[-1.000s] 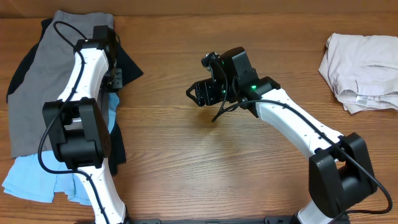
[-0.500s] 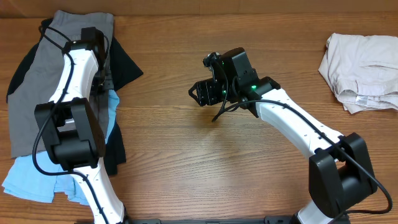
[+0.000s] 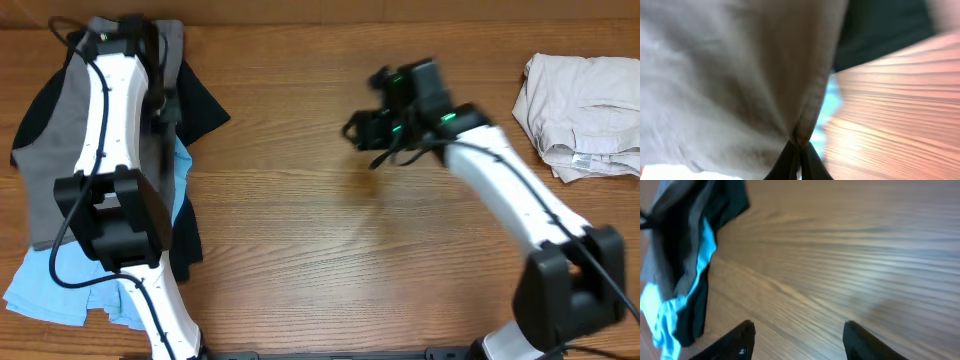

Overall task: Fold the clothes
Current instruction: 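Pull the grey shorts off the pile toward the table center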

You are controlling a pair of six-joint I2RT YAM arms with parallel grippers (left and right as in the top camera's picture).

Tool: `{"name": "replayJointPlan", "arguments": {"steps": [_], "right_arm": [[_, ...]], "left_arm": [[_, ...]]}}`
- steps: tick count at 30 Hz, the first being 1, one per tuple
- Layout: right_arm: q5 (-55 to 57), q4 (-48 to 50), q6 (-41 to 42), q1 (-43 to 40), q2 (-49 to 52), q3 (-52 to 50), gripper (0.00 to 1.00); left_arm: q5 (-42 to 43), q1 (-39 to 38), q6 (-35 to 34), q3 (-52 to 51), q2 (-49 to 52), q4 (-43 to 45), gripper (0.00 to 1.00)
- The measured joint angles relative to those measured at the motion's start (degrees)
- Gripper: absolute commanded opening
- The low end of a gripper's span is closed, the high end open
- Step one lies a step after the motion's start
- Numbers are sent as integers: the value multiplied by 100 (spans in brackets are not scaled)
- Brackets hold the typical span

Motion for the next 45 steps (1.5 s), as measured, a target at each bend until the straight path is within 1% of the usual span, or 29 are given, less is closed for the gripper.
{"name": "replayJointPlan", "arguments": {"steps": [3, 6, 10, 13, 17, 18, 19, 20, 23, 24, 26, 29, 32, 33, 36, 38, 41, 42, 44, 45], "right_arm": [[2, -660, -4, -601, -332, 463, 59], [0, -1246, 15, -1224, -664, 968, 59], [2, -1753, 13, -1974, -979, 1384, 59], [-2, -2004, 15, -2420, -1086, 1453, 59], [2, -2234, 15, -2776, -1073, 1453, 60], [2, -2238, 13, -2837, -1073, 1453, 61], [0, -2243, 7, -2885, -1073, 1453, 64], [0, -2247, 4, -2946, -1073, 1453, 64], [-4, -2256, -7, -3108, -1073, 1453, 66], [0, -2258, -7, -3171, -1073, 1453, 68], [-2, -2260, -9, -3298, -1073, 1453, 70], [-2, -2256, -9, -3464, -1073, 1453, 75], [0, -2258, -11, -3567, -1073, 1453, 77], [0, -2253, -11, -3589, -1073, 1453, 80], [-4, -2256, -39, -3611, -1073, 1453, 83], [-4, -2277, -68, -3611, -1073, 1453, 84], [-7, -2422, -96, -3611, -1073, 1453, 85], [-7, -2505, -116, -3611, -1073, 1453, 87], [-11, -2673, -162, -3611, -1073, 1427, 96], [-31, -2736, -192, -3611, -1073, 1399, 97]], "left_arm": [[743, -299, 90, 822, 0, -192, 4], [1460, -802, 109, 1204, -4, -48, 4], [2083, -1751, 105, 1241, 9, 557, 4], [2354, -2699, 48, 1241, 90, 1266, 4], [2559, -3781, -114, 1248, 420, 2024, 4], [2605, -4035, -162, 1250, 560, 2236, 6], [2660, -4275, -205, 1255, 741, 2441, 12], [2699, -4448, -240, 1259, 894, 2581, 23], [2793, -4826, -343, 1259, 1410, 2828, 39], [2809, -4885, -382, 1257, 1554, 2841, 45], [2820, -4918, -431, 1257, 1775, 2839, 57], [2815, -4846, -496, 1246, 1851, 2828, 66], [2817, -4721, -520, 1360, 1849, 2787, 78], [2817, -4673, -535, 1438, 1849, 2688, 84], [2835, -4496, -549, 1880, 1849, 2190, 96], [2859, -4367, -529, 2310, 1849, 1867, 100], [2881, -4113, -518, 3102, 1818, 1408, 100], [2885, -4033, -520, 3322, 1805, 1252, 100], [2887, -3821, -518, 3748, 1705, 953, 100], [2896, -3727, -518, 3899, 1661, 822, 100]]}}
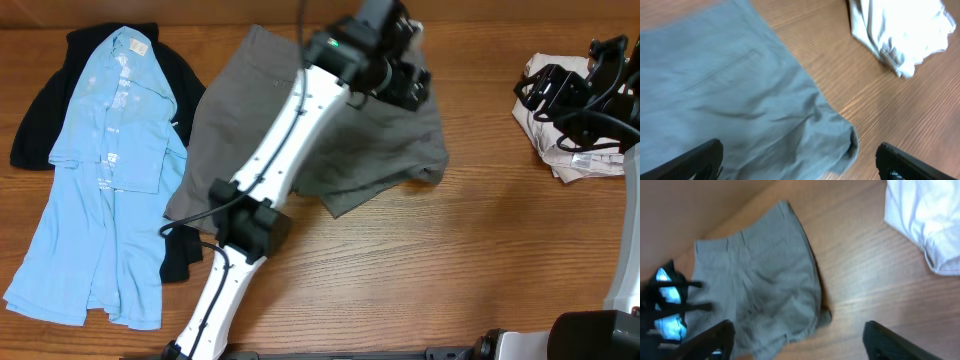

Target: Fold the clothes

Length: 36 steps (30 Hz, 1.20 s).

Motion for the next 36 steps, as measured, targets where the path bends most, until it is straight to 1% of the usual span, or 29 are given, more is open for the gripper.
{"name": "replayJointPlan", "arguments": {"steps": [2, 3, 8, 11, 12, 14, 19, 24, 29, 31, 36], "right_arm": [[-50, -142, -98, 0, 0, -144, 96], [-103, -197, -140, 0, 0, -273, 94], [-240, -96, -289, 46, 0, -1217, 80], [-365, 407, -249, 103, 0, -2061, 69], [-437, 573, -245, 109, 7, -2310, 63], [-590, 1021, -232, 129, 7, -2789, 59], [-780, 2409, -317, 354, 15, -3915, 58], [-695, 3392, -361, 918, 20, -4653, 62], [-452, 4057, -284, 1235, 22, -4798, 63], [-282, 4358, -304, 1338, 22, -4798, 65], [35, 4833, -634, 1639, 22, -4798, 66]], "left_arm": [[9, 234, 0, 299, -133, -310, 99], [7, 350, 9, 409, -195, -428, 99], [24, 1025, 225, 732, -435, -1093, 98], [-37, 1384, 337, 748, -455, -1453, 97], [-109, 1497, 358, 743, -455, -1554, 97], [-245, 1639, 393, 743, -455, -1674, 97], [-557, 1786, 457, 743, -455, -1709, 98], [-713, 1773, 501, 743, -455, -1709, 98], [-765, 1773, 586, 743, -455, -1709, 99], [-780, 1773, 608, 743, -455, -1709, 99], [-800, 1773, 625, 743, -455, -1714, 99]]}}
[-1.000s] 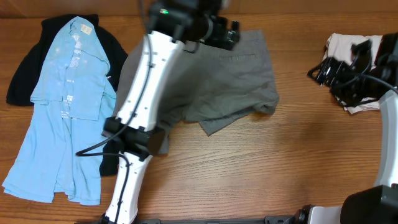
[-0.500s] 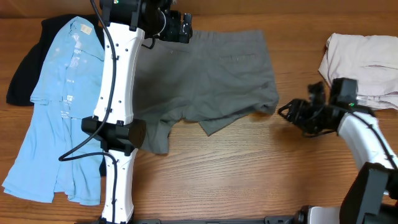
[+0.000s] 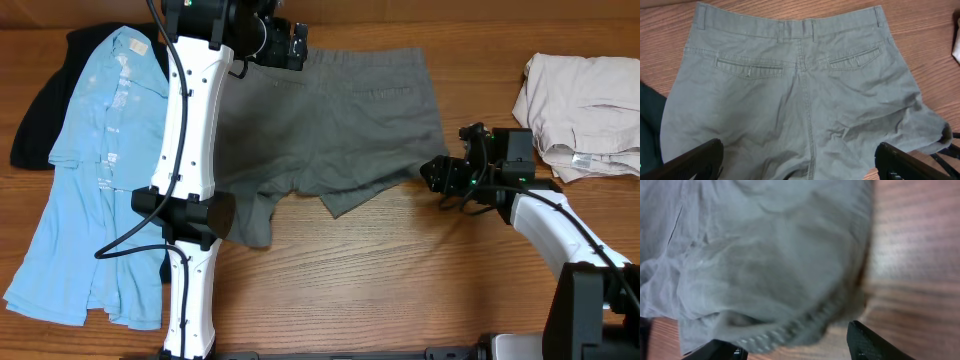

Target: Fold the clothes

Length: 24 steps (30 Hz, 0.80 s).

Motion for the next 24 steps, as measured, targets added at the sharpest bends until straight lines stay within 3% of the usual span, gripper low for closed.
{"name": "replayJointPlan", "arguments": {"steps": [14, 20, 22, 24], "right_arm": [[-52, 50, -837, 271, 564, 0, 69], [-142, 525, -1005, 271, 780, -4, 70], [-162, 649, -1010, 273, 922, -4, 63], [-181, 787, -975, 275, 1038, 2, 48]], "left_arm": [[0, 0, 118, 0, 0, -164, 99], [-4, 0, 133, 0, 0, -188, 99], [-4, 0, 133, 0, 0, -188, 99], [-7, 0, 136, 0, 0, -190, 99]]}}
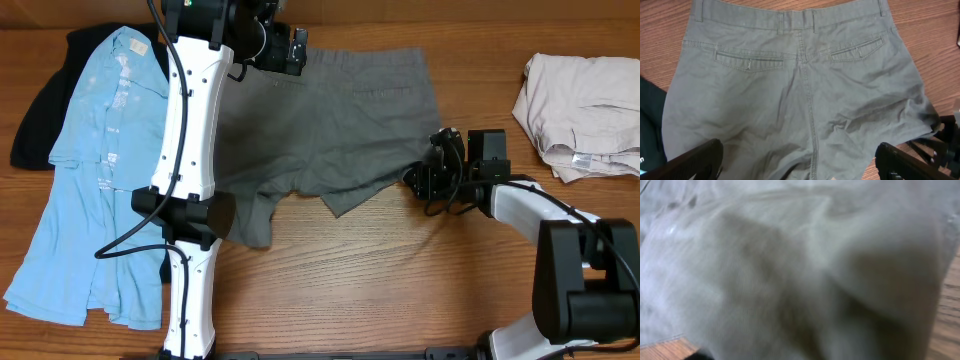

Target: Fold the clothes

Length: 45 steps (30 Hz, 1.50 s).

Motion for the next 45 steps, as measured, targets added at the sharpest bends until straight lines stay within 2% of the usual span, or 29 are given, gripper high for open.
{"name": "replayJointPlan", "arguments": {"steps": [2, 3, 7, 10, 15, 21, 26, 31, 33, 39, 45], "right_arm": [[-11, 15, 186, -2, 66, 13, 24], [13, 15, 308, 0, 94, 17, 4], [122, -63, 1034, -7, 146, 31, 4], [136, -546, 1547, -33, 146, 188, 4], [168, -2389, 2057, -358, 74, 719, 4], [723, -5206, 2275, -1355, -164, 2028, 4], [1132, -6437, 2264, -2002, -278, 3029, 4], [1405, -7047, 2245, -2105, -295, 3289, 10], [1486, -7143, 2245, -2103, -295, 3289, 18], [1576, -7084, 2428, -2107, -295, 3292, 30], [1668, -7123, 2916, -2380, -295, 3292, 28]], "left_arm": [[-13, 0, 0, 0, 0, 0, 99], [-15, 0, 0, 0, 0, 0, 99], [-20, 0, 0, 0, 0, 0, 99], [-20, 0, 0, 0, 0, 0, 100], [-70, 0, 0, 0, 0, -35, 100], [-107, 0, 0, 0, 0, -105, 100], [-125, 0, 0, 0, 0, -103, 100], [-125, 0, 0, 0, 0, -105, 100], [-125, 0, 0, 0, 0, -103, 100], [-125, 0, 0, 0, 0, -105, 100], [-125, 0, 0, 0, 0, -96, 100]]}}
